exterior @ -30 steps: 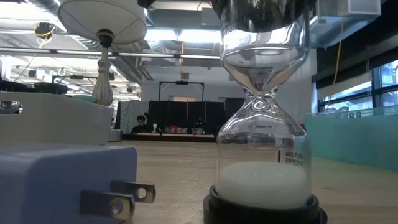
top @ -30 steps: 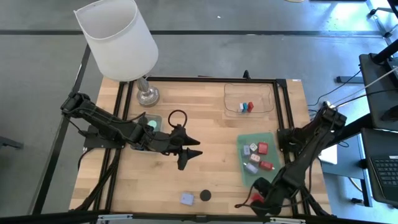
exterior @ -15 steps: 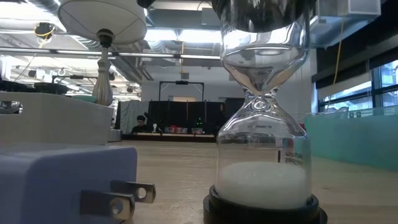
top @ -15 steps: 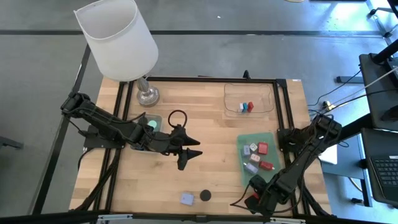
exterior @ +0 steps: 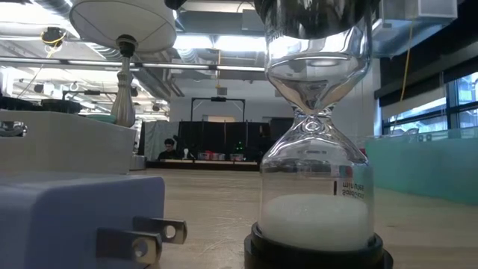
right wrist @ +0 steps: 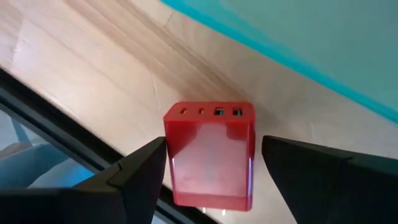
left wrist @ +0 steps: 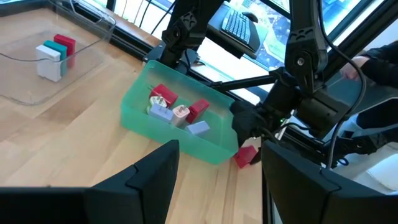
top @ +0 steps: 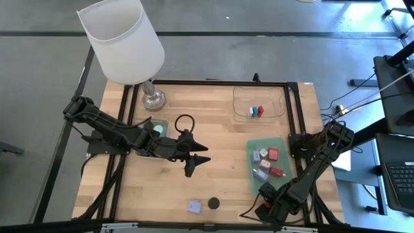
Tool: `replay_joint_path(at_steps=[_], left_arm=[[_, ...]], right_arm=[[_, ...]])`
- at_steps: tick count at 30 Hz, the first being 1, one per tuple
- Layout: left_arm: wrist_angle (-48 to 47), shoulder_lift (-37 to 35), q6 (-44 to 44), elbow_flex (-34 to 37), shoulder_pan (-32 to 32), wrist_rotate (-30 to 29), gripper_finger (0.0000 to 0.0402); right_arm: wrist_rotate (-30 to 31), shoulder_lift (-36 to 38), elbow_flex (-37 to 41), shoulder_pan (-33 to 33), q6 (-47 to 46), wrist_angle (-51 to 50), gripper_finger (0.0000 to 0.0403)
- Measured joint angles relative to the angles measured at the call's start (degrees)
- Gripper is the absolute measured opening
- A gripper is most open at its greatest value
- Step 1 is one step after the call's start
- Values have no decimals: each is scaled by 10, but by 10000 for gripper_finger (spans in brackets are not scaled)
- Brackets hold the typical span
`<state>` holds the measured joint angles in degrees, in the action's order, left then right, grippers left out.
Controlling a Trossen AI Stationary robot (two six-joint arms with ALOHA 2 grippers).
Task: Pick & Place Office items
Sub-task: Put the red charger adapter into the green bin
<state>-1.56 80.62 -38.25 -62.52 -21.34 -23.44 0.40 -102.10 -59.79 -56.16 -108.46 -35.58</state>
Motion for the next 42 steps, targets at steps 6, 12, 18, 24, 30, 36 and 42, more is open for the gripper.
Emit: replay_joint_path(at_steps=[6, 12, 18, 24, 30, 36, 42], left_arm=[[-1, 0, 0, 0, 0, 0, 226], [-3, 0, 0, 0, 0, 1, 226], [-13, 0, 0, 0, 0, 2, 226], [-17, 0, -1, 0, 0, 2, 226], [-17, 0, -1, 0, 0, 2, 226], [-17, 0, 0, 0, 0, 2, 226], [-17, 0, 0, 0, 1, 0, 226]], right_arm=[[1, -1, 1, 0, 17, -13, 237], [7, -1, 1, 1, 47, -9, 214], [9, -2, 1, 1, 40, -7, 255], [5, -2, 2, 1, 35, -5, 217], [1, -2, -20, 1, 66, -7, 199], [14, 40, -91, 1, 122, -39, 199], [148, 89, -203, 7, 173, -203, 199]])
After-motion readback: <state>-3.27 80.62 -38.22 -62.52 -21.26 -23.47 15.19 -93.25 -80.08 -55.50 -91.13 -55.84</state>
